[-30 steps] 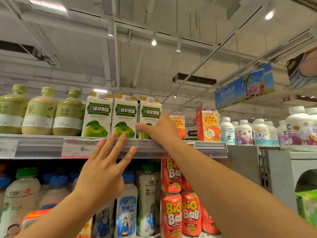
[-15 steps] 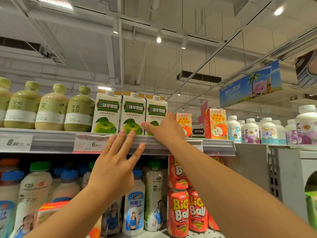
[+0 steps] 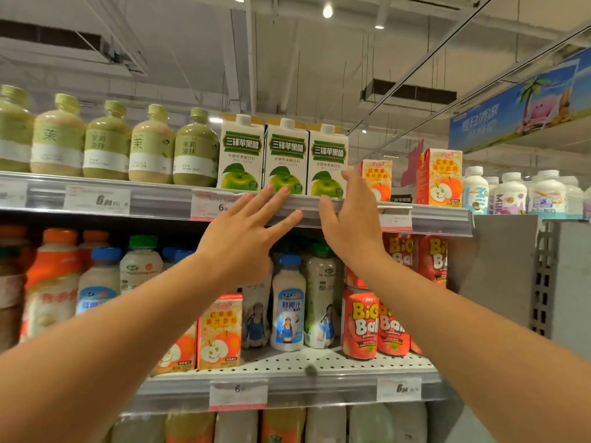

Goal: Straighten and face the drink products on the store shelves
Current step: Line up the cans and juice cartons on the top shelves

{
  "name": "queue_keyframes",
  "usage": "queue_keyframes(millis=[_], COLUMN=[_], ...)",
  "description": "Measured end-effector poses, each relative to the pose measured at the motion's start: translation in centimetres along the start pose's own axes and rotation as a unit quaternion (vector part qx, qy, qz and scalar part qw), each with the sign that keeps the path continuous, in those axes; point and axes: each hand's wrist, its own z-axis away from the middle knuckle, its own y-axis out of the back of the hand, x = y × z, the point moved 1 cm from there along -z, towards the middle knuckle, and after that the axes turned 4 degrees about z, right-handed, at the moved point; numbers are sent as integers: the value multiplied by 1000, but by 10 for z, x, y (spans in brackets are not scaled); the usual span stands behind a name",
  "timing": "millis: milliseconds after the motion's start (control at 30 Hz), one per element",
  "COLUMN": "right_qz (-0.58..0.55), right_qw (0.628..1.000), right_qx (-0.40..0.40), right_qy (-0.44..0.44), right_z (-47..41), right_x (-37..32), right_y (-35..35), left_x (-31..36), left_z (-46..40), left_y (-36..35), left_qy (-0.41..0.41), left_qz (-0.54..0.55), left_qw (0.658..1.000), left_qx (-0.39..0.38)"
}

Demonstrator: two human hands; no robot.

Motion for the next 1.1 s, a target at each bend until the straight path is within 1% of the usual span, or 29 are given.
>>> queue_keyframes(millis=[100, 167, 233, 300, 400, 467, 533, 633, 733, 800, 933, 1000, 1033, 1100], right_qz=[-14, -25, -8, 33, 82, 144, 178, 186, 170, 166, 130, 110, 106, 118], right_qw=[996, 989, 976, 960, 941, 920, 904, 900, 899, 898, 916, 919, 923, 928], right_qx=[-66, -131, -212, -277, -327, -361, -387, -395, -404, -406, -377, -377, -370, -346], right_qy=[65, 62, 45, 29, 30, 43, 43, 17, -29, -42, -47, -33, -8, 69], right_z=[71, 110, 135, 147, 147, 140, 134, 128, 124, 123, 126, 129, 130, 133], right_x=[-1, -4, -8, -14, -30, -40, -46, -48, -45, -44, -48, -51, -51, -49], right_y=[-12, -27, -47, -68, -96, -112, -123, -131, -134, -137, -133, -121, -112, -88], left_x=[-15, -18, -23, -31, -36, -35, -33, -33, -32, -29, -21, -17, -16, -14], left_z=[21, 35, 45, 52, 57, 56, 54, 53, 52, 52, 44, 41, 40, 38], left_y=[0, -2, -4, -6, -12, -16, -20, -21, -22, -23, -16, -10, -7, -2], left_qy=[-10, -1, 2, 2, 7, 15, 21, 23, 24, 29, 51, 58, 60, 52], left_qz=[-25, -26, -18, -13, 2, 16, 21, 28, 30, 34, 57, 52, 45, 17], left_qw=[1000, 1000, 1000, 1000, 1000, 1000, 1000, 999, 999, 999, 997, 997, 997, 998], left_qx=[-12, -6, 2, 6, 7, 4, 4, 5, 9, 14, 16, 12, 10, -2])
